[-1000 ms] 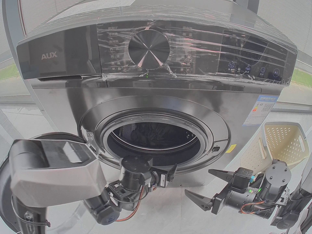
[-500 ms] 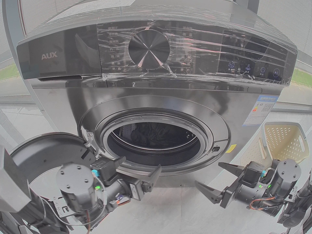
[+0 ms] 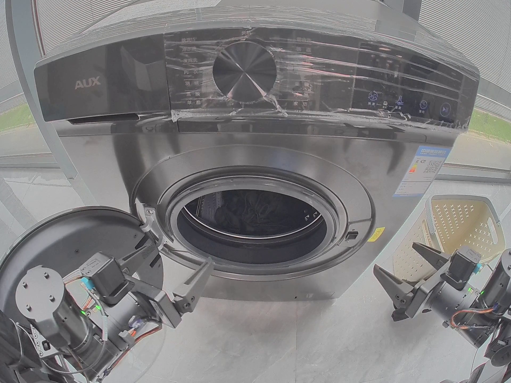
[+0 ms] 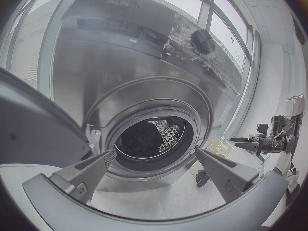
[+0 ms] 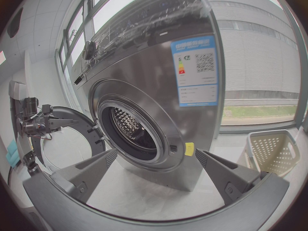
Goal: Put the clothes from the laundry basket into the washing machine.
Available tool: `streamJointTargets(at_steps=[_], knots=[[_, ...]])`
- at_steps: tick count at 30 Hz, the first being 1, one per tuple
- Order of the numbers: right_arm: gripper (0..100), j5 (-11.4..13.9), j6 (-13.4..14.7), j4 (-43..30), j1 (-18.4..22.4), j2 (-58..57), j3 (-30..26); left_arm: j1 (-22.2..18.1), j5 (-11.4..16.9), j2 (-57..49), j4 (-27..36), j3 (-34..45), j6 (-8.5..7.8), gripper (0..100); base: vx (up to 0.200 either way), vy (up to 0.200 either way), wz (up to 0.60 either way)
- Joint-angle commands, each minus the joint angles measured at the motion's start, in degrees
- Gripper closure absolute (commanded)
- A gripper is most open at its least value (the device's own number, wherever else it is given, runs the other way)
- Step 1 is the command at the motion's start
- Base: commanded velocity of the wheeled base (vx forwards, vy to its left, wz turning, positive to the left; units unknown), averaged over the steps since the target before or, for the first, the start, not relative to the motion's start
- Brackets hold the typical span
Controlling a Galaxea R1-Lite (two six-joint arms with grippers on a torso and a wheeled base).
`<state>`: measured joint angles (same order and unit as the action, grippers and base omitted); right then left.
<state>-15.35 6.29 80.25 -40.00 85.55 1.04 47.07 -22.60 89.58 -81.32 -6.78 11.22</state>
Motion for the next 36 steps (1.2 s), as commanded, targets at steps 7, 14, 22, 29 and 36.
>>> streamJointTargets(at_steps=[7,14,22,29,36], knots=[[0,-4.08,-0.31,-6.6,3.87,-11.9,-1.04,-0.13,-1.22,-9.51,-0.06,6.6,-2.69,0,-0.2,0.0,0.0],[0,-4.25,-0.14,-9.67,6.16,-18.41,-1.04,-0.22,-3.06,-16.01,1.96,6.78,-3.74,0,-0.2,0.0,0.0],[0,-3.2,4.08,-22.68,6.69,-32.73,-1.04,-3.12,-3.15,-28.93,15.84,6.78,-3.31,0,-0.05,0.0,0.0],[0,-1.88,3.64,-37.89,15.56,-44.42,-1.04,-6.81,-3.24,-42.55,32.72,6.78,0.21,0,0.0,0.0,0.0],[0,0.49,-3.39,-42.81,25.76,-52.16,-1.04,-12.79,-2.97,-53.19,43.35,6.78,0.47,0,0.0,0.0,0.0]])
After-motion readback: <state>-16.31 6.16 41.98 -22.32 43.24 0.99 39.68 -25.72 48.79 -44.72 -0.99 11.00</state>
